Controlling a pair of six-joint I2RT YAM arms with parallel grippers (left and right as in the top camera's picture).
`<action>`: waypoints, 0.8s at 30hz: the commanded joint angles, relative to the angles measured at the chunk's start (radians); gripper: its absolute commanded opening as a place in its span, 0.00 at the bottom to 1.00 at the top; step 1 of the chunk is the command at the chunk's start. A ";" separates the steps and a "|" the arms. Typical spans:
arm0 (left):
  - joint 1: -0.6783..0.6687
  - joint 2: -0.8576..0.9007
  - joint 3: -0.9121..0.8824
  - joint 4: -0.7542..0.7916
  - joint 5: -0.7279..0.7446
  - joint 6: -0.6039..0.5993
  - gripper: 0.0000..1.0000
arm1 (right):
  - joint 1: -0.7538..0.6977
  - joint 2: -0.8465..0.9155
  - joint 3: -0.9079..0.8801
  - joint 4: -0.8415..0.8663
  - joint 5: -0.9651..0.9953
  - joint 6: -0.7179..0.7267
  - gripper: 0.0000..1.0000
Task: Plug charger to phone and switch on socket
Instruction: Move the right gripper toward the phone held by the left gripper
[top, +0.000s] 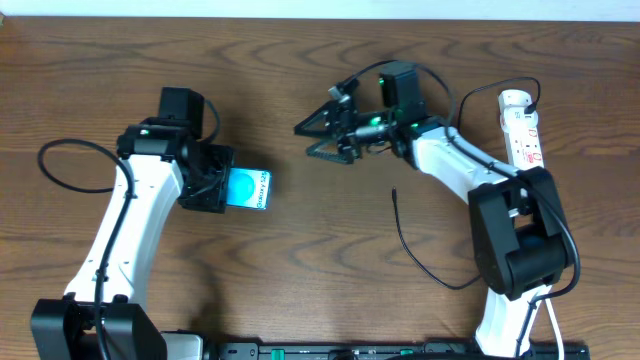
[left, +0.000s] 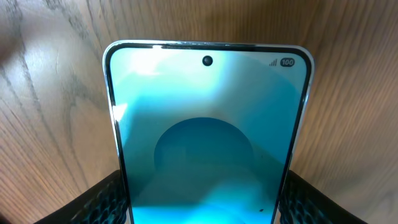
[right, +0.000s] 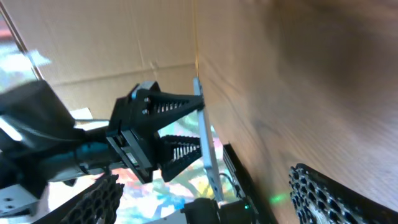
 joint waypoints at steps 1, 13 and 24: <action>-0.021 -0.001 0.008 -0.002 -0.025 -0.032 0.07 | 0.031 -0.009 0.008 0.023 -0.018 -0.009 0.86; -0.027 -0.001 0.008 -0.002 0.008 -0.204 0.07 | 0.089 -0.009 0.008 0.024 0.022 -0.037 0.86; -0.027 -0.001 0.008 0.005 0.037 -0.274 0.07 | 0.150 -0.009 0.008 0.025 0.081 -0.082 0.86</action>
